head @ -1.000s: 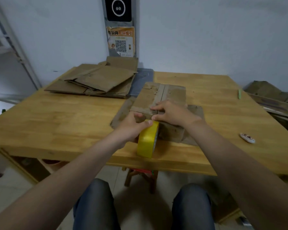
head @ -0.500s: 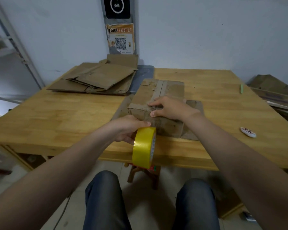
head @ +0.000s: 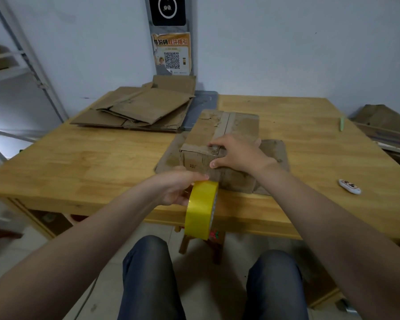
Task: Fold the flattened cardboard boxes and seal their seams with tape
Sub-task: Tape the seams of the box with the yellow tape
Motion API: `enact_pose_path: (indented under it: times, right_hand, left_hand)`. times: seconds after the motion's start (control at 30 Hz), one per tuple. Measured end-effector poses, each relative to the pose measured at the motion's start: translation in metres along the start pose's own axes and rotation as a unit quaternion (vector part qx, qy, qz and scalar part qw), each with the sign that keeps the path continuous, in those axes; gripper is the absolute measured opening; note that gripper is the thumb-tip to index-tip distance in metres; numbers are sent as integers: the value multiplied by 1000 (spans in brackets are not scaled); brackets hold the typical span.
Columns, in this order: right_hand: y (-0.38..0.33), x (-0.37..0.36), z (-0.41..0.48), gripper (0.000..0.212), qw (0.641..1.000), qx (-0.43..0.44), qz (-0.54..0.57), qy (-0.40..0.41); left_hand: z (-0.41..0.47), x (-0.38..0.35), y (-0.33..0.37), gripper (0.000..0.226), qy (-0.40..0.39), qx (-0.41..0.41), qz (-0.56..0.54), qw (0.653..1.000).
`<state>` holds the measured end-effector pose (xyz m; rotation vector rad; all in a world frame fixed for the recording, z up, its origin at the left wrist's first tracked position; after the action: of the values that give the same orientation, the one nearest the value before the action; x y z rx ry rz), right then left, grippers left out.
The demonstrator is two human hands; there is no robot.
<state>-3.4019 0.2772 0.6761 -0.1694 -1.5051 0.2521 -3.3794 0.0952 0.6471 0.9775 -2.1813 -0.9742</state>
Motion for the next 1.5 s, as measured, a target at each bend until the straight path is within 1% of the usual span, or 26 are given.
enact_pose_path:
  times: [0.13,0.3,0.4,0.6,0.67,0.77,0.83,0.93,1.03,1.1,1.13,1.17,1.23,1.33,1.37,1.43,1.5]
  right_hand:
    - [1,-2,2,67,1000,7,-6,1]
    - [0,-7,2,73,999,15,-34,2]
    - [0,-9,3,74,999,16,-43,-3]
    - [0,-2,5,80,999,14,-37,-25]
    - [3,6,-3,78,999,20,-37,-3]
    - [8,21,-29,63,996,12,-67,65]
    - [20,28,-50,55,994,-17,-68,80]
    - [51,30,-77,45,993,-68,-52,82]
    - [101,24,-101,46,981,-179,-38,57]
    - [136,17,-115,47,960,-277,-43,4]
    - [150,14,-122,47,945,-323,-40,-22]
    - [162,11,-128,46,931,-361,-35,-44]
    - [181,7,-138,44,909,-409,-33,-68]
    - [206,-1,-145,46,894,-438,-30,-90]
    - [211,-4,-146,43,896,-433,-33,-97]
    - [214,-9,-146,30,907,-406,-47,-96]
    - [209,-12,-144,23,921,-375,-76,-73]
  left_hand:
    - [-1,-1,2,33,-5,3,6,1000]
    - [-2,-1,-2,28,-1,-12,-29,999]
    - [-3,-3,-2,29,-3,-17,-42,999]
    - [-6,0,3,27,-10,-29,5,1000]
    - [-9,-1,6,26,-4,-35,33,999]
    - [-9,-3,12,44,21,-41,69,997]
    - [-9,-5,16,48,33,-40,75,996]
    - [-9,-10,21,47,44,-41,65,996]
    - [-5,-10,23,53,50,-43,68,995]
    - [0,-7,23,54,63,-45,77,994]
    - [2,-6,25,50,70,-49,83,993]
    - [3,-6,26,45,75,-53,91,992]
    - [4,-7,29,35,82,-60,107,989]
    - [7,-9,31,32,92,-65,116,987]
    - [7,-9,31,32,97,-66,114,987]
    - [7,-10,31,30,103,-66,112,986]
    - [6,-12,31,26,102,-68,111,986]
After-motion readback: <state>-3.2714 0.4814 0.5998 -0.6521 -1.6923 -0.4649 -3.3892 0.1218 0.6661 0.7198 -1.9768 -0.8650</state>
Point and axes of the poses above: each hand's wrist, its own z-axis towards the middle knuckle, its own x-axis out of the back of the hand, y = z × x, the point moved 4 cm from there along z, towards the middle knuckle, and after that the axes turned 3 degrees about x, right-handed, at the moved point
